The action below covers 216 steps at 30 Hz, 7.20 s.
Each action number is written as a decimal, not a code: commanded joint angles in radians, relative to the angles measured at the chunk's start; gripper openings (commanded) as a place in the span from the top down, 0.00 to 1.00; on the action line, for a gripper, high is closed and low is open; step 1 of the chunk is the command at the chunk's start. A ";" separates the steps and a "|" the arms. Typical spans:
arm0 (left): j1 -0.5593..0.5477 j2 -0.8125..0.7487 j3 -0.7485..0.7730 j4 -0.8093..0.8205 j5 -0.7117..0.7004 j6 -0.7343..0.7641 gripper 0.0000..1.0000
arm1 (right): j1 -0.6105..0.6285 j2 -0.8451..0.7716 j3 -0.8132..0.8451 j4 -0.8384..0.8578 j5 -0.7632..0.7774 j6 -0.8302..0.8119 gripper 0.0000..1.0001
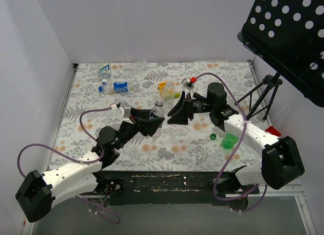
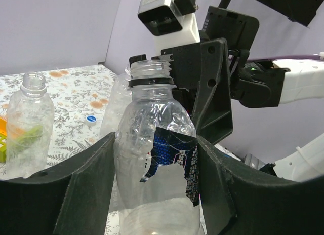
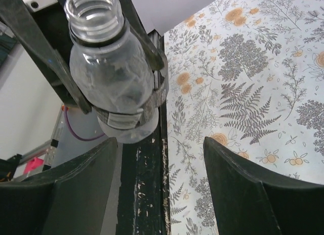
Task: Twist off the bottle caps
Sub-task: Place the plastic bottle at the center of the board.
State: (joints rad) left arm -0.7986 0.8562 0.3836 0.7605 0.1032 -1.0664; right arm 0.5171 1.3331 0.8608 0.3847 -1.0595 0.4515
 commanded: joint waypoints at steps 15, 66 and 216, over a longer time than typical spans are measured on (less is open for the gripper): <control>-0.096 0.221 0.043 0.233 -0.336 0.002 1.00 | 0.043 0.021 -0.055 0.220 0.036 0.230 0.23; 0.176 0.087 0.466 -0.679 0.160 -0.277 0.02 | 0.087 0.037 0.007 -0.150 0.104 -0.238 0.87; 0.505 0.396 0.542 -0.589 -0.110 0.040 0.02 | -0.276 -0.322 -0.057 -0.645 -0.117 -0.961 0.02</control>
State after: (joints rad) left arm -0.3511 1.3361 0.9718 0.2508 -0.0986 -0.9226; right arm 0.2523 1.0267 0.7887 -0.2409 -1.1744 -0.4862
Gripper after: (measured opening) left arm 0.981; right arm 0.981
